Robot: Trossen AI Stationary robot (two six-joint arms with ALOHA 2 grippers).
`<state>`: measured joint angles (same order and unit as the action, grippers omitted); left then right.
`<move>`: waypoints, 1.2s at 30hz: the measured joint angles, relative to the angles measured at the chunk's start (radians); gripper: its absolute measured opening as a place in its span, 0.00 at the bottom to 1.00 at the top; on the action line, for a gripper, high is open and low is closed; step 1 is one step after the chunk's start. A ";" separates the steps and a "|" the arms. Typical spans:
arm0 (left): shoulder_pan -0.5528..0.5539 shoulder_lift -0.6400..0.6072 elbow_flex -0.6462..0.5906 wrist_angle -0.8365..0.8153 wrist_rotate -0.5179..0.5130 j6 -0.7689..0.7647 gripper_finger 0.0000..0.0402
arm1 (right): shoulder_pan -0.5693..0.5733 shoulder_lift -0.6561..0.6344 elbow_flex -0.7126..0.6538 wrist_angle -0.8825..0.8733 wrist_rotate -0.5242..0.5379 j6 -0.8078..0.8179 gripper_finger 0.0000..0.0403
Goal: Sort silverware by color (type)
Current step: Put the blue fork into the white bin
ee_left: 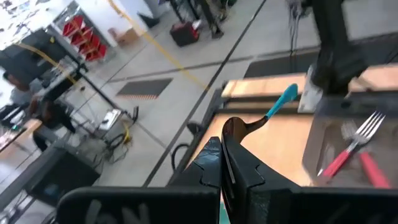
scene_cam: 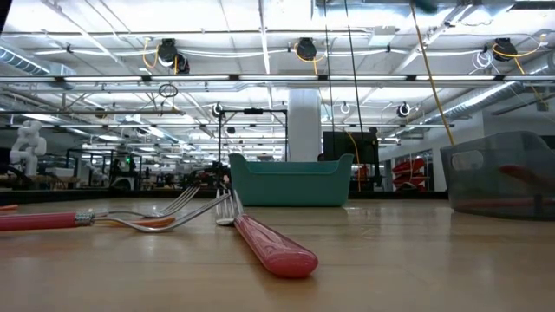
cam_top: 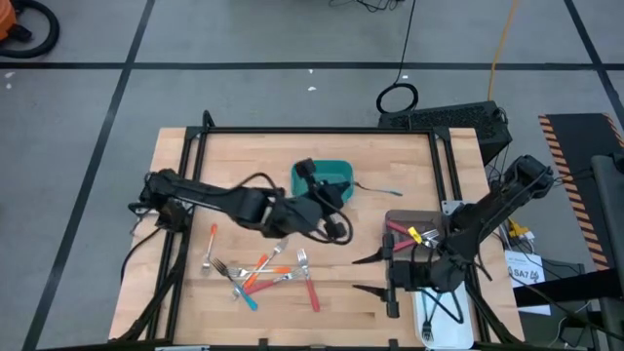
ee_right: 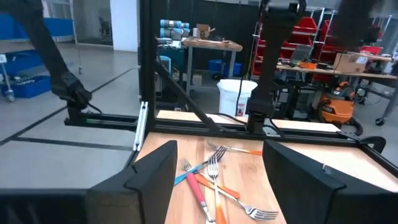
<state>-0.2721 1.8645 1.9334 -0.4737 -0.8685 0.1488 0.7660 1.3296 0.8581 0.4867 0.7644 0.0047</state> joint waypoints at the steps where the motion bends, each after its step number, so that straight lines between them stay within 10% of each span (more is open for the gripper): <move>1: 0.003 0.000 -0.050 0.041 -0.002 -0.003 0.00 | 0.012 -0.015 0.000 -0.028 0.022 0.005 0.57; 17: -0.122 -0.014 -0.813 1.622 0.045 0.373 0.00 | 0.236 -0.142 0.000 -0.245 0.339 0.076 0.57; 36: -0.281 0.091 -0.832 2.046 0.015 0.678 0.00 | 0.076 0.126 0.000 0.064 0.260 0.032 0.57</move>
<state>-0.5528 1.9550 1.1015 1.5723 -0.8532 0.8271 0.8420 1.4560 0.8581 0.5503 1.0241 0.0371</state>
